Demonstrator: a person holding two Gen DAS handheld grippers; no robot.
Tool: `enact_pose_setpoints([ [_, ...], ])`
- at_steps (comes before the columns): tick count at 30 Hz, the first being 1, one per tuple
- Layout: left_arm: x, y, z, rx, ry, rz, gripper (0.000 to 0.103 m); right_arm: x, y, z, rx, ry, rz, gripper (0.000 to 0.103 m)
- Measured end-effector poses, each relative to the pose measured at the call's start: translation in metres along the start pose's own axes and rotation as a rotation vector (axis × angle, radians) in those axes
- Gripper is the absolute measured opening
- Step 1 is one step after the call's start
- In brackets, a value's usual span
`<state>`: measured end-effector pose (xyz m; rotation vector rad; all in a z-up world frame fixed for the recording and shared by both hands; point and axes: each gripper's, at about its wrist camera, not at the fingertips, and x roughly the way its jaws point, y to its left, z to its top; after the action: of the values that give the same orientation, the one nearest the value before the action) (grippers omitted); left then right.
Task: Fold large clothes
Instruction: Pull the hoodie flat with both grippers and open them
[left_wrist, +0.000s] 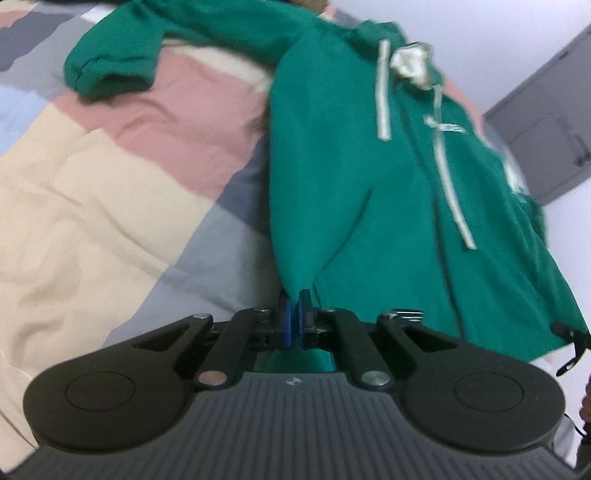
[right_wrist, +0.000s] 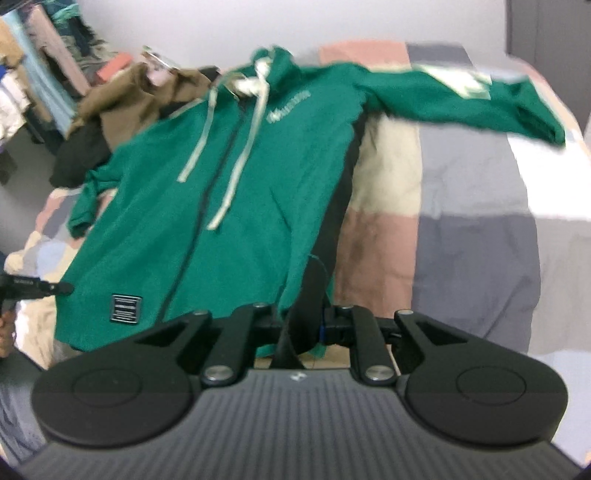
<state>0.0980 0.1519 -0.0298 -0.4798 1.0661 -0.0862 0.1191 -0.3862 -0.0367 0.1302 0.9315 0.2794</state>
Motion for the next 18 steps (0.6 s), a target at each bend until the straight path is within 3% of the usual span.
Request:
enact_pose_setpoints([
  [5, 0.024, 0.005, -0.003, -0.013, 0.025, 0.065, 0.005, 0.035, -0.019, -0.009, 0.055, 0.081, -0.045, 0.018],
  [9, 0.019, 0.005, -0.003, -0.02, 0.012, 0.064, 0.007, 0.037, -0.03, -0.015, 0.11, 0.076, -0.018, 0.022],
  [10, 0.019, 0.003, -0.003, -0.022, 0.007, 0.067, 0.009, 0.035, -0.032, -0.016, 0.122, 0.066, -0.009, 0.028],
  [13, 0.013, -0.002, -0.001, -0.005, -0.027, 0.09, 0.037, 0.025, -0.037, -0.015, 0.144, 0.028, -0.002, 0.043],
  [14, 0.008, -0.005, 0.0, 0.005, -0.058, 0.102, 0.052, 0.021, -0.04, -0.014, 0.153, 0.012, -0.006, 0.05],
  [18, -0.014, -0.021, 0.003, 0.047, -0.166, 0.105, 0.057, 0.003, -0.055, -0.006, 0.177, -0.1, -0.014, 0.057],
])
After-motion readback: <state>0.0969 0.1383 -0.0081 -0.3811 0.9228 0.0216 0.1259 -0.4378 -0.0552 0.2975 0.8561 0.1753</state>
